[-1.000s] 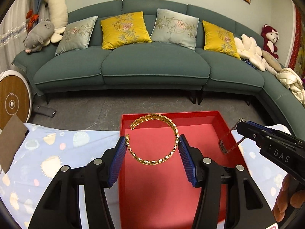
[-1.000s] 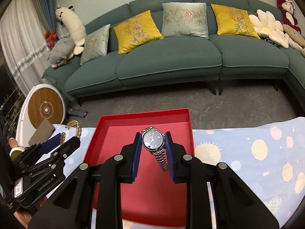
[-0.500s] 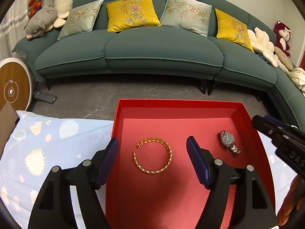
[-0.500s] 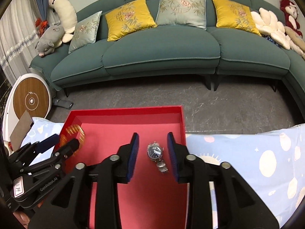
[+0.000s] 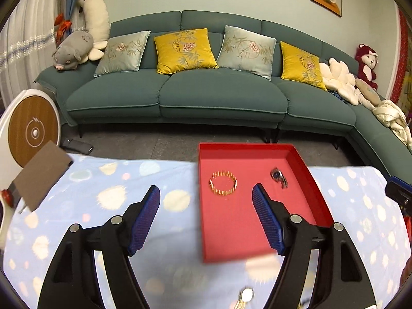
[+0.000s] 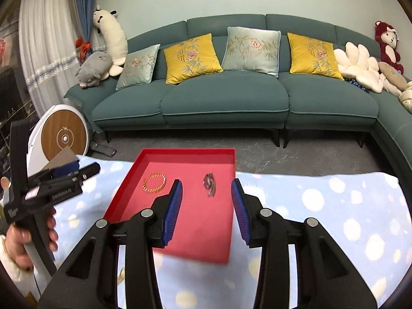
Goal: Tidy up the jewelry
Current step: 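Withdraw both open tools from the red box back over the jewelry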
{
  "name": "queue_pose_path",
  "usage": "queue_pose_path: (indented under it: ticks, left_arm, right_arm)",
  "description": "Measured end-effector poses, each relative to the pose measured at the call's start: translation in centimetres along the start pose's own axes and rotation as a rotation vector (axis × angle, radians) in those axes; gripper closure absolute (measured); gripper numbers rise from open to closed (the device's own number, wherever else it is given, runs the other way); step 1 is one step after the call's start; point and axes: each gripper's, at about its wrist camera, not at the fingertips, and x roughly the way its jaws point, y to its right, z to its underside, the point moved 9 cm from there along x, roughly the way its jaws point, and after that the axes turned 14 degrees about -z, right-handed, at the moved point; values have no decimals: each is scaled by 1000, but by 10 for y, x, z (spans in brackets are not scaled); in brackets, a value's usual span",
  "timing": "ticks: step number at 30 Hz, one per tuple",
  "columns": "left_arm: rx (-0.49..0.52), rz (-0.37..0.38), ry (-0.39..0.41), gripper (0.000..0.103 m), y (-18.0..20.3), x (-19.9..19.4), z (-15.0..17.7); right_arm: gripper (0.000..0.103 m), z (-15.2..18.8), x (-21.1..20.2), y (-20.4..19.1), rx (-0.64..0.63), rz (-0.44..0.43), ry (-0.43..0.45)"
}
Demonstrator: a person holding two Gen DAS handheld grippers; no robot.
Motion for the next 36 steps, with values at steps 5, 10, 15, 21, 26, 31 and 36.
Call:
queue_pose_path:
  ticks: [5,10,15,21,26,31,36]
  left_arm:
    - [23,14,-34,31,-19,-52,53]
    - [-4,23,-77,29,-29,-78,112]
    - [-28,7,-158,27,-32,-72,170]
    - [-42,25,-200,27,-33,-57,204]
    - [-11,46,-199,27,-24,-52,212]
    - [42,40,-200,27,-15,-49,219]
    - [48,50,-213,27,-10,-47,222]
  right_arm:
    - [61,43,-64,-17,43,-18,-5]
    - [58,109,-92,-17,88,14,-46]
    - [58,167,-86,-5,109,85,-133]
    - [58,199,-62,-1,82,74,-182]
    - [58,215,-39,-4,39,84,-242]
    - [58,222,-25,-4,21,80,-265]
    - [58,222,-18,-1,10,86,-274]
